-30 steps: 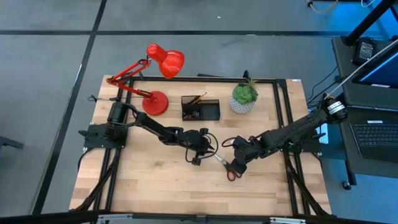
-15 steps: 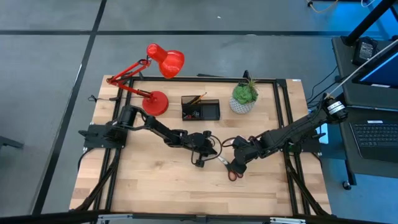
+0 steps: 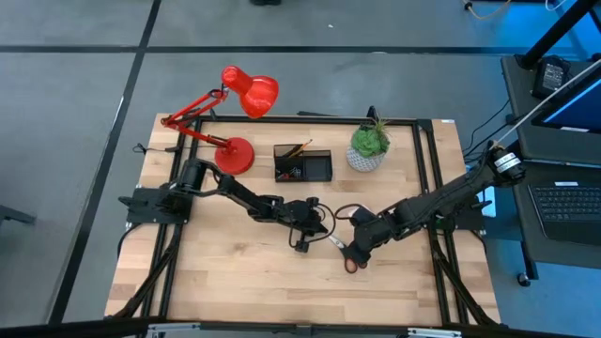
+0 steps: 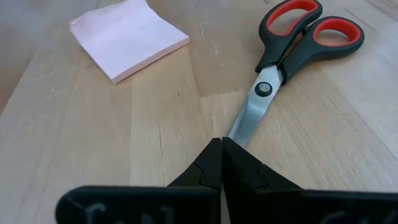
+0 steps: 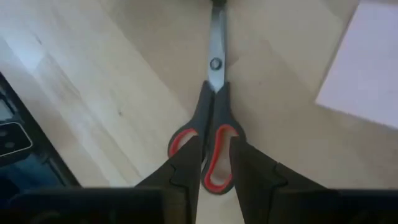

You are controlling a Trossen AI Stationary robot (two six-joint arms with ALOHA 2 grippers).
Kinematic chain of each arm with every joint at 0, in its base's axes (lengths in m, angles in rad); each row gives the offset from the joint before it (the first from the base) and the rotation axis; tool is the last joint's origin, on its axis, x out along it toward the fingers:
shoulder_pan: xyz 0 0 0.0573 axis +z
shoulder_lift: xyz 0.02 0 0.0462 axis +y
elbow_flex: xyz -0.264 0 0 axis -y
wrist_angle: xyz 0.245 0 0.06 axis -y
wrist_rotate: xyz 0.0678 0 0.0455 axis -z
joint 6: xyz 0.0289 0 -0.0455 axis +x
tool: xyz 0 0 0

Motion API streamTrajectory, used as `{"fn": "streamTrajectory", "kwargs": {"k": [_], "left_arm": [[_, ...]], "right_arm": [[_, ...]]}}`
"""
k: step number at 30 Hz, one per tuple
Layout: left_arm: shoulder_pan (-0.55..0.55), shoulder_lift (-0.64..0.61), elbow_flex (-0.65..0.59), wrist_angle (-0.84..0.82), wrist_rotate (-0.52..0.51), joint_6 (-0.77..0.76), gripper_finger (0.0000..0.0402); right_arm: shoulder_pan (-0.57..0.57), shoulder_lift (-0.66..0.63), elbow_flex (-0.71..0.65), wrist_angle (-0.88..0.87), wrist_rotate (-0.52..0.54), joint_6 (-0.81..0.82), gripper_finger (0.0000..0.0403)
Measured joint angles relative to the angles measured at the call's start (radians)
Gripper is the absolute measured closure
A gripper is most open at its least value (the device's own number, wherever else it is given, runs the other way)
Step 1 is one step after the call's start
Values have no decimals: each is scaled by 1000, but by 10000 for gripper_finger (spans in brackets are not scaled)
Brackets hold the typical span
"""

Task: Pick and place office supplies into organizer
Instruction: Put the scissors into the desk organizer

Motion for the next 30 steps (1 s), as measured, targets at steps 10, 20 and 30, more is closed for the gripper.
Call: {"fn": "streamTrajectory", "kwargs": {"k": [10,20,30], "left_arm": [[0,1,-2,-3,0,0,399],[0,2,-2,-8,-1,0,400],[0,2,-2,-11,0,0,400]], "right_arm": [[61,0,0,-5,-18,152,312],[108,0,0,-100,-17,210,204],[120,0,-116,16,2,287,151]]}}
